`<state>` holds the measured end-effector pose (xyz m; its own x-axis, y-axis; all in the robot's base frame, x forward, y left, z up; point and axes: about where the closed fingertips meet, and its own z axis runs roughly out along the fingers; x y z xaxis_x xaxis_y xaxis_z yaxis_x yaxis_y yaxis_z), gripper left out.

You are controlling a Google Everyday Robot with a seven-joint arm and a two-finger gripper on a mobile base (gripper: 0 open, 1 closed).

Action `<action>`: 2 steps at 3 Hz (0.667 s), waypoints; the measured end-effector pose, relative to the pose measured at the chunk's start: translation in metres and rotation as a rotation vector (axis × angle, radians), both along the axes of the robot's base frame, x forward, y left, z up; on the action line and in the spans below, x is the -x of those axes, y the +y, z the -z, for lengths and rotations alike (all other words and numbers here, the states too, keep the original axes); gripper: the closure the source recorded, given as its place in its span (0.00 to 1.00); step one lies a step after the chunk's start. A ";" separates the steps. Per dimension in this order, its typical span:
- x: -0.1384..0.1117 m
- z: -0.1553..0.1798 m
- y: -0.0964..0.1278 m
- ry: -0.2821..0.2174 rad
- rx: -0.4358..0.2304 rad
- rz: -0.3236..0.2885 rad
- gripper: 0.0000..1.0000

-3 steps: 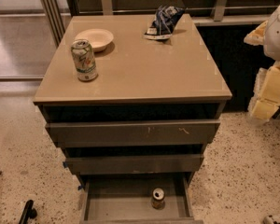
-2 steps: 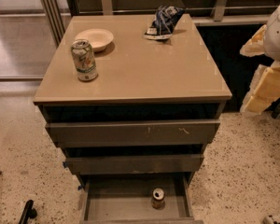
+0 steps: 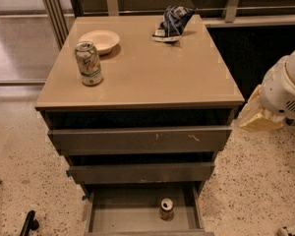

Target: Pick orange can from bottom drawer and place on counter

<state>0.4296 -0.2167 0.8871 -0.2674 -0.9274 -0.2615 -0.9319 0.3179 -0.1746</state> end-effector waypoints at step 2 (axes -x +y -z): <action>0.016 0.143 -0.003 0.082 -0.096 0.054 1.00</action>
Offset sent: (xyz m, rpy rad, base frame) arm -0.0284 -0.0078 -0.2318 0.1675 0.1420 -0.0961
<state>0.4137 -0.2192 0.7445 -0.3401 -0.8831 -0.3232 -0.9231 0.3791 -0.0646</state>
